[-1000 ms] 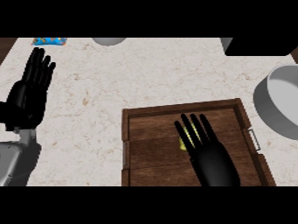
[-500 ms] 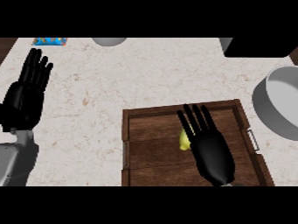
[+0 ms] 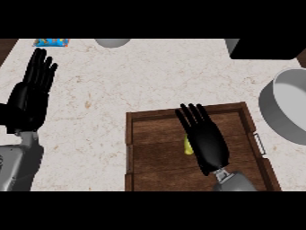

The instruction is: Pick the lemon from the tray and place it in the pot

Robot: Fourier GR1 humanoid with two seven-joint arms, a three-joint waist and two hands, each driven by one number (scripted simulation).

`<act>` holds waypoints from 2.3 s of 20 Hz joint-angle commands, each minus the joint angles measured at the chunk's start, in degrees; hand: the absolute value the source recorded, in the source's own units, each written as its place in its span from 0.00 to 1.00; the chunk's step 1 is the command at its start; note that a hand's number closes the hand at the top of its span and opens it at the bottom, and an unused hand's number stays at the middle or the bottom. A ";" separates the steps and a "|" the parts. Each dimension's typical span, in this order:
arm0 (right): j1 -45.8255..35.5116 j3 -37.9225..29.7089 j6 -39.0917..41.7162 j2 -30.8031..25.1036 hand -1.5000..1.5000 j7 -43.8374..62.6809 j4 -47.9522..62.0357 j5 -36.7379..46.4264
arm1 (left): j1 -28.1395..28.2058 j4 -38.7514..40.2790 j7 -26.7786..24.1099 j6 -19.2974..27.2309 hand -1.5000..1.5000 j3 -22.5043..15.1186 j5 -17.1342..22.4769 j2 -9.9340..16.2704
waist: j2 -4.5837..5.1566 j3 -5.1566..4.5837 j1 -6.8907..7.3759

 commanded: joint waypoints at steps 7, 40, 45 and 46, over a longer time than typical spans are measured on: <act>-2.27 4.11 -4.74 0.53 1.00 -4.50 7.67 6.01 | -1.85 1.32 0.84 -0.93 0.50 2.01 0.36 -0.09 | 0.70 0.66 -0.10; -45.11 -27.49 -4.20 2.73 1.00 68.52 23.94 19.45 | -1.66 1.21 0.04 -1.46 0.50 0.52 -1.04 -1.51 | 1.05 0.57 1.75; -42.12 -30.38 -2.99 1.72 1.00 68.19 18.93 23.45 | -1.19 0.47 1.45 -1.46 0.50 1.23 -1.22 -0.45 | 0.61 0.64 0.10; -40.45 -31.24 -0.31 1.33 1.00 65.81 14.99 22.11 | -0.13 3.18 -1.62 -1.86 0.50 1.65 -0.82 -1.65 | 0.46 0.61 -0.93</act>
